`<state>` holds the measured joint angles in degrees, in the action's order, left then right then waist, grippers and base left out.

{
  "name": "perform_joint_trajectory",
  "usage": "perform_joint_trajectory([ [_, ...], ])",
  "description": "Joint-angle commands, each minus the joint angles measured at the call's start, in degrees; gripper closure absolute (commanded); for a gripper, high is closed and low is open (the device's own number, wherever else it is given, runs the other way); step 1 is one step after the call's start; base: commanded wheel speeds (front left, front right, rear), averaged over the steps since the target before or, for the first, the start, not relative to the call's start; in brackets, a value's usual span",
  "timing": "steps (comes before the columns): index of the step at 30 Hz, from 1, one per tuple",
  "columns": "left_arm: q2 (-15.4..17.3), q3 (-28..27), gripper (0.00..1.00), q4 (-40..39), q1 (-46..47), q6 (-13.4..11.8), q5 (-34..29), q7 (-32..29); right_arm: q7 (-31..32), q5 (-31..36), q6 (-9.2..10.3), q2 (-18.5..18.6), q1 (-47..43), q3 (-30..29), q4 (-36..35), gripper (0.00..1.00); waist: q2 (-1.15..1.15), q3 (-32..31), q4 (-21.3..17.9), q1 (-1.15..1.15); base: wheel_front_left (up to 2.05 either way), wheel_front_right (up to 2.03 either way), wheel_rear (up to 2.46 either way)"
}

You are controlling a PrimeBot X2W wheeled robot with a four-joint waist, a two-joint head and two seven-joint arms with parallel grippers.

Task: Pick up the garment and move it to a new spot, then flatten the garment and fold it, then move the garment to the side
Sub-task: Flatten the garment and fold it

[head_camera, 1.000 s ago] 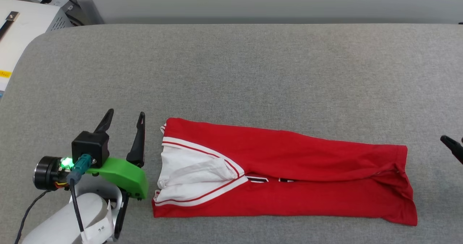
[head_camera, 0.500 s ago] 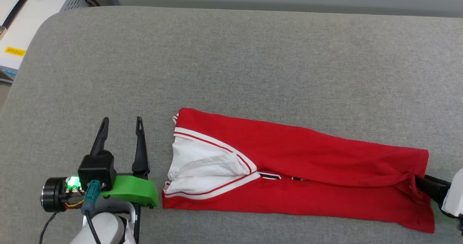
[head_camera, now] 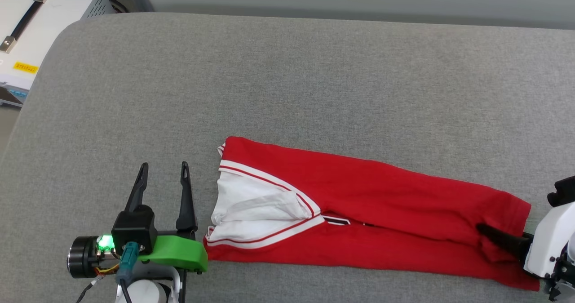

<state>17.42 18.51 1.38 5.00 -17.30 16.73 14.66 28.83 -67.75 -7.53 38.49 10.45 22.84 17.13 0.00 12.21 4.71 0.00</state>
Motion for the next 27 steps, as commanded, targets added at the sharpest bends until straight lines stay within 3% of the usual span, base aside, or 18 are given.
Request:
perform_joint_trajectory([
  [1,-0.89,-0.99,0.0,0.38,-1.06,1.04,-1.08,0.33,0.1,-0.69,0.04,-1.35,-1.25,1.78,1.09,1.0,0.0,-0.42,-0.28,0.0,0.0,0.0,0.0],
  [7,-3.33,-4.06,0.0,1.54,-2.25,4.99,-4.75,0.33,-2.61,-0.58,0.04,1.01,-0.22,0.75,2.8,1.0,0.0,-2.0,-0.77,0.0,0.0,0.0,0.0],
  [16,-5.7,-6.77,0.0,2.95,-3.58,8.59,-8.41,0.34,-5.01,3.7,0.04,8.39,2.38,-1.25,7.72,1.0,0.0,-4.06,-0.97,0.0,0.0,0.0,0.0],
  [22,-6.76,-8.18,0.0,3.21,-4.58,10.3,-9.71,0.34,-3.05,3.24,0.04,9.64,3.01,-1.49,9.15,1.0,0.0,-5.5,-1.0,0.0,0.0,0.0,0.0],
  [27,-7.57,-9.74,0.0,3.09,-5.64,11.14,-10.26,0.34,-0.71,1.79,0.04,8.87,2.62,-0.55,2.47,1.0,0.0,-6.26,-1.37,0.0,0.0,0.0,0.0],
])
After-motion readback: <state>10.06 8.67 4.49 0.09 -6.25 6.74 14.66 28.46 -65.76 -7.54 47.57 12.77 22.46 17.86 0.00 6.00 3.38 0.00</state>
